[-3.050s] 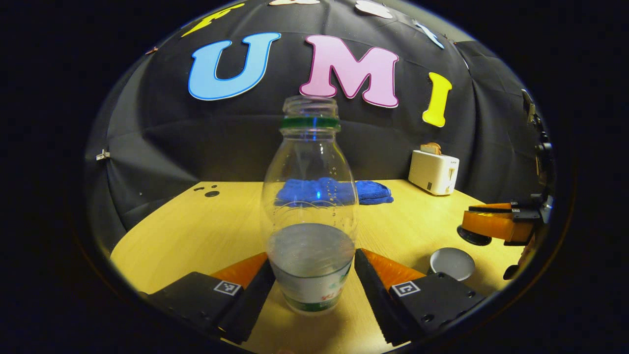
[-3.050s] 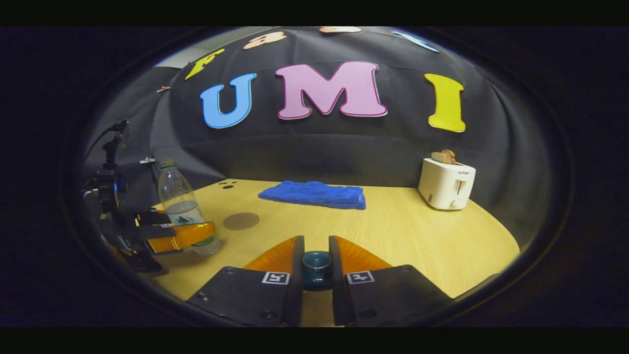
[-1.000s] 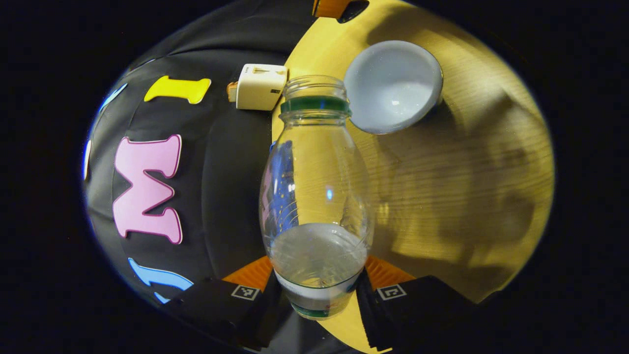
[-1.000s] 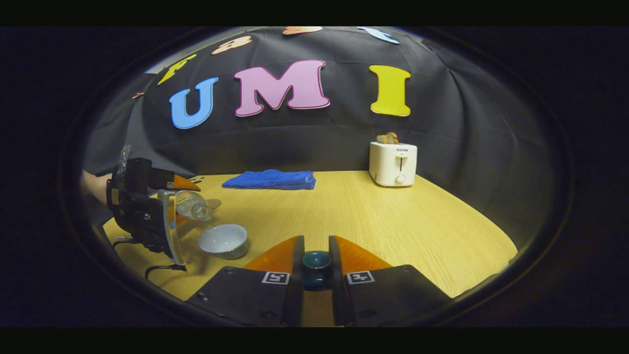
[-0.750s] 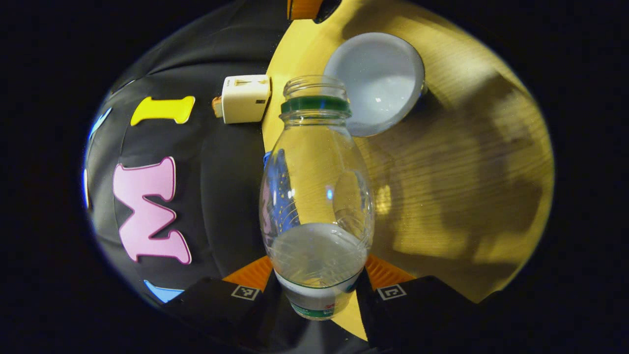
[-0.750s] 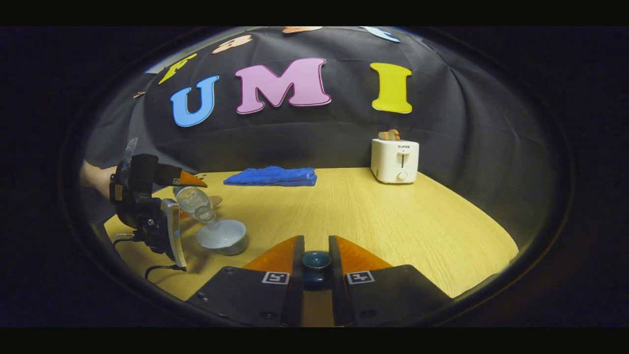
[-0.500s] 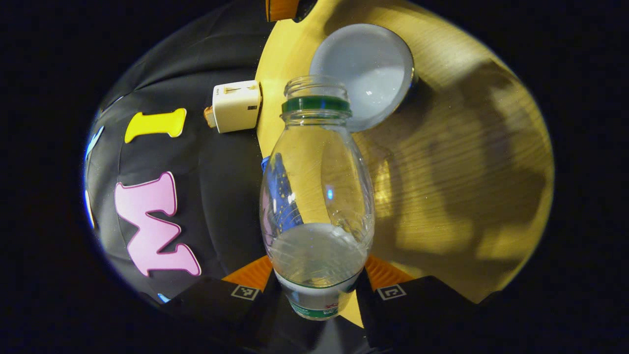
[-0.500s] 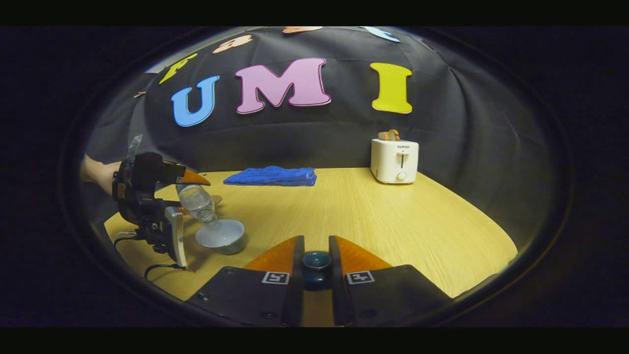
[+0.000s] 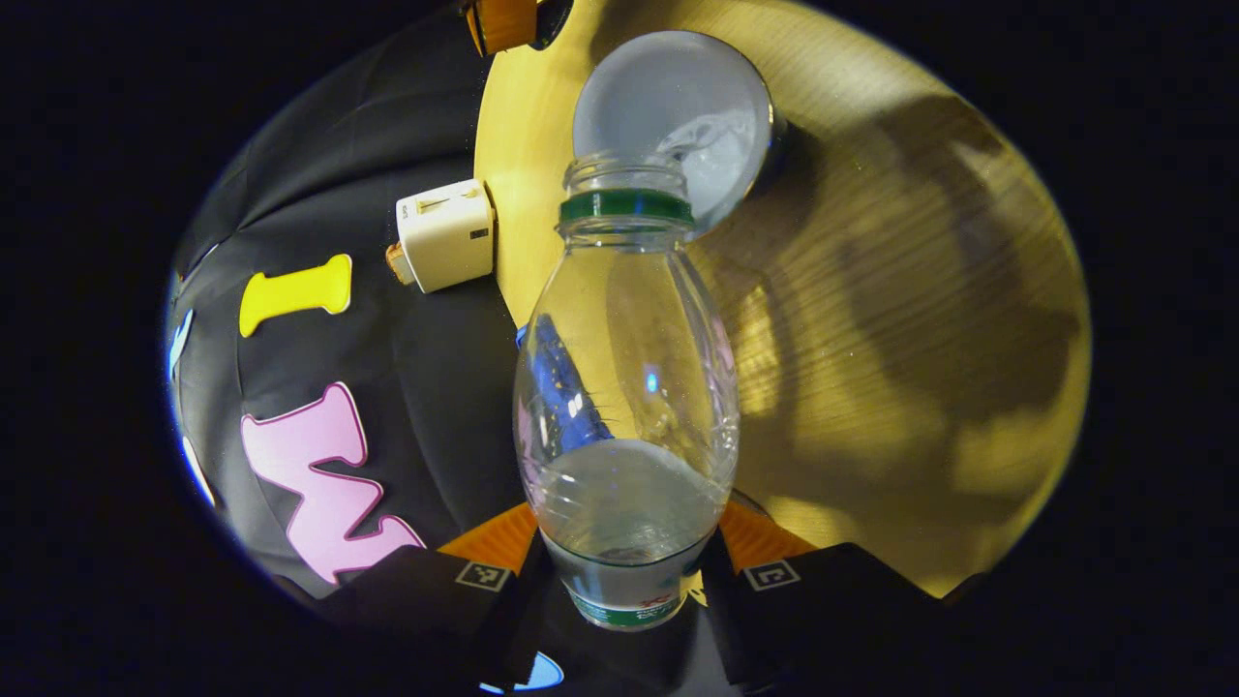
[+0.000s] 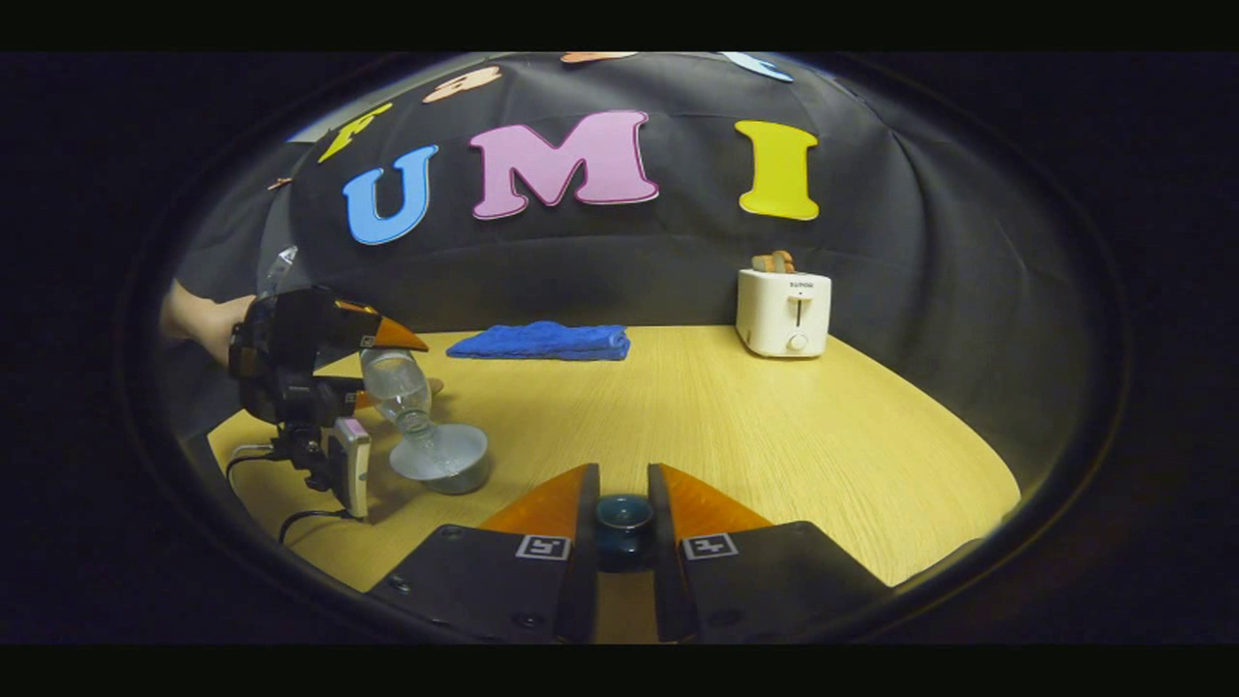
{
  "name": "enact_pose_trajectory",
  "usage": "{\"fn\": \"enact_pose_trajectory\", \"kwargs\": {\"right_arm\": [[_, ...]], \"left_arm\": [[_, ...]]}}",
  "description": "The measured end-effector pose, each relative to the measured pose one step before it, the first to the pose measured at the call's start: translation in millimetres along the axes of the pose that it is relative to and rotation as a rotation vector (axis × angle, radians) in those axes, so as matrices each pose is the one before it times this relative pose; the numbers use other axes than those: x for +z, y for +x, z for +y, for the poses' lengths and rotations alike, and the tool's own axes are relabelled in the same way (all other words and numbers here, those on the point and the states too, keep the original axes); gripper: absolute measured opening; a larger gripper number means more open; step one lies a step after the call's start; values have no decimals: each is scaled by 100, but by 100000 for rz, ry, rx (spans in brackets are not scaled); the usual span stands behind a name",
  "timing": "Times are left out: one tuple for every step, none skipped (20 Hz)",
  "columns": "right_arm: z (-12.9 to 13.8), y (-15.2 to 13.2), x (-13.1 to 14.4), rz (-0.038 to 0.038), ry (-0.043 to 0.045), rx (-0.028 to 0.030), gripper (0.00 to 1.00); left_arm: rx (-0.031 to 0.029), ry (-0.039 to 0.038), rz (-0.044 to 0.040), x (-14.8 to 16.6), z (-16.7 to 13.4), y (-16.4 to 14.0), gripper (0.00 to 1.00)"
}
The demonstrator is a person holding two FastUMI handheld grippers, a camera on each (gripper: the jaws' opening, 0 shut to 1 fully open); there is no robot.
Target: Open the teacup lid with one hand, grasp the water bottle and pour water into the teacup with the other hand; after pouring, place the water bottle on the coaster and then close the teacup lid.
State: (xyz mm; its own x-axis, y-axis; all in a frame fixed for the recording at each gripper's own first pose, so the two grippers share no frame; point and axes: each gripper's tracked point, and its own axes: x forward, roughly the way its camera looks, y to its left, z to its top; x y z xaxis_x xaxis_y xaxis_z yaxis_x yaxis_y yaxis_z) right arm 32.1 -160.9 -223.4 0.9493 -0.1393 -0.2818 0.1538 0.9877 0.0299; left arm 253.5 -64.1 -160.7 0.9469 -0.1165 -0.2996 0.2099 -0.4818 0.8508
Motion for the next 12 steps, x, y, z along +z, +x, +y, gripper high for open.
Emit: {"fn": "enact_pose_trajectory", "kwargs": {"right_arm": [[-48,-39,39,161,-151,51,27],[44,-94,-34,154,-175,175,27],[-28,-31,-21,48,-272,-3,27],[2,-88,-21,30,-414,-14,27],[-46,-70,67,6,-280,-148,27],[-78,-39,-57,261,-236,-153,32],[-82,5,24,68,-14,-76,22],[-17,-167,-40,-105,222,-81,22],[42,-33,-27,83,284,29,22],[-65,-45,-147,270,285,47,27],[20,-38,-9,36,284,-25,27],[85,-7,-93,181,387,222,27]], "left_arm": [[310,569,492,-30,24,-27,72],[312,759,223,-33,154,-64,72],[706,1121,79,44,131,22,72],[992,1188,-16,-2,198,16,72],[663,1068,110,-22,47,77,72],[841,1182,170,-3,195,-152,72],[1278,1284,-146,47,199,44,72],[1205,1356,-289,174,175,-25,72],[1137,1470,-163,101,170,7,72],[964,1415,-471,-18,244,4,67],[680,1613,-728,64,169,68,72],[986,1800,-816,-10,345,51,72]]}}
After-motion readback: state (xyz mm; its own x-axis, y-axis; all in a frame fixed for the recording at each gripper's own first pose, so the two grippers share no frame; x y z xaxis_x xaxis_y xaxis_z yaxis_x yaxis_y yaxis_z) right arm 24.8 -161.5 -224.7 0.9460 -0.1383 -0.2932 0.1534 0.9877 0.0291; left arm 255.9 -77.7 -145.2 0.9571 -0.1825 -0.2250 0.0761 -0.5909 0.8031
